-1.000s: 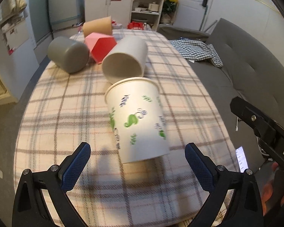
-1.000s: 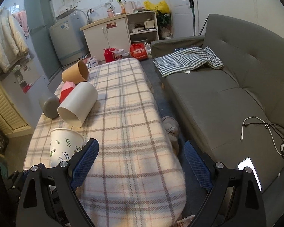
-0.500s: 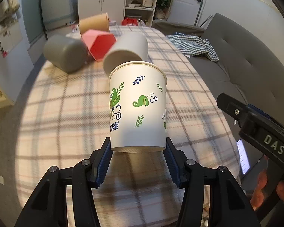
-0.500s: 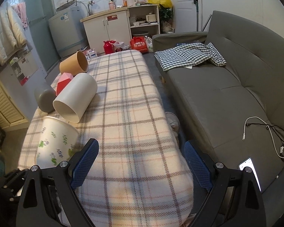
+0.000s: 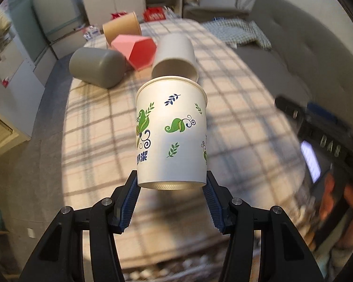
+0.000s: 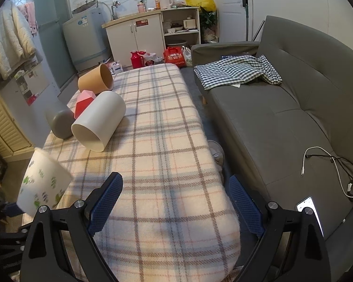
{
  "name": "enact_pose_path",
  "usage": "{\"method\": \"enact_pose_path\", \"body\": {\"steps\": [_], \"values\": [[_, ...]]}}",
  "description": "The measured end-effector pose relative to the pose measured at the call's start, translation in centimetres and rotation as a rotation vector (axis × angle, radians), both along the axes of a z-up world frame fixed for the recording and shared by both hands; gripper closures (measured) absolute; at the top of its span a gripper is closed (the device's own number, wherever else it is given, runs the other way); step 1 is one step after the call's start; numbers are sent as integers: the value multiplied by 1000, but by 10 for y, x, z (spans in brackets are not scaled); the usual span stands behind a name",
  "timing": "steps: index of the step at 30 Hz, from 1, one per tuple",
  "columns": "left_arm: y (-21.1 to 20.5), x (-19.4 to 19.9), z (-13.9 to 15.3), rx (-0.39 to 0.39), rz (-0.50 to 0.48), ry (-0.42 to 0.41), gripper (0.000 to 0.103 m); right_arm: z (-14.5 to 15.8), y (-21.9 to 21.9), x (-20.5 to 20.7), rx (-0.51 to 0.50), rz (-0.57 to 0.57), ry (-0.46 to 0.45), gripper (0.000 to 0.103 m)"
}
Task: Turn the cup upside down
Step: 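Rotate the left tool to turn the held cup rim-down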
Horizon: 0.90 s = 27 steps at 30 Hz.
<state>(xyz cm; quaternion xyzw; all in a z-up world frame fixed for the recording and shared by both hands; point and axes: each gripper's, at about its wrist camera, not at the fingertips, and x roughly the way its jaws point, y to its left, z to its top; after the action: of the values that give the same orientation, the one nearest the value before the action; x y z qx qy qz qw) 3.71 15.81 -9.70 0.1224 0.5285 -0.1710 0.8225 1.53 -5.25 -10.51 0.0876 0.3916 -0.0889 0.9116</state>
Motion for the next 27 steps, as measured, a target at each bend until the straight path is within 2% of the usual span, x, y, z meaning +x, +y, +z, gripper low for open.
{"method": "enact_pose_path", "body": {"steps": [7, 10, 13, 22, 27], "values": [[22, -1, 7, 174, -95, 113, 48, -1, -3, -2, 33, -3, -2, 11], [19, 4, 4, 259, -162, 189, 48, -3, -8, 0, 47, -9, 2, 11], [11, 10, 1, 311, -207, 222, 48, -5, -12, 2, 67, -19, 6, 11], [-22, 36, -17, 354, -261, 345, 48, -7, -28, 8, 104, -66, 12, 11], [-35, 57, -26, 394, -272, 374, 48, -8, -38, 10, 121, -91, 12, 11]]}}
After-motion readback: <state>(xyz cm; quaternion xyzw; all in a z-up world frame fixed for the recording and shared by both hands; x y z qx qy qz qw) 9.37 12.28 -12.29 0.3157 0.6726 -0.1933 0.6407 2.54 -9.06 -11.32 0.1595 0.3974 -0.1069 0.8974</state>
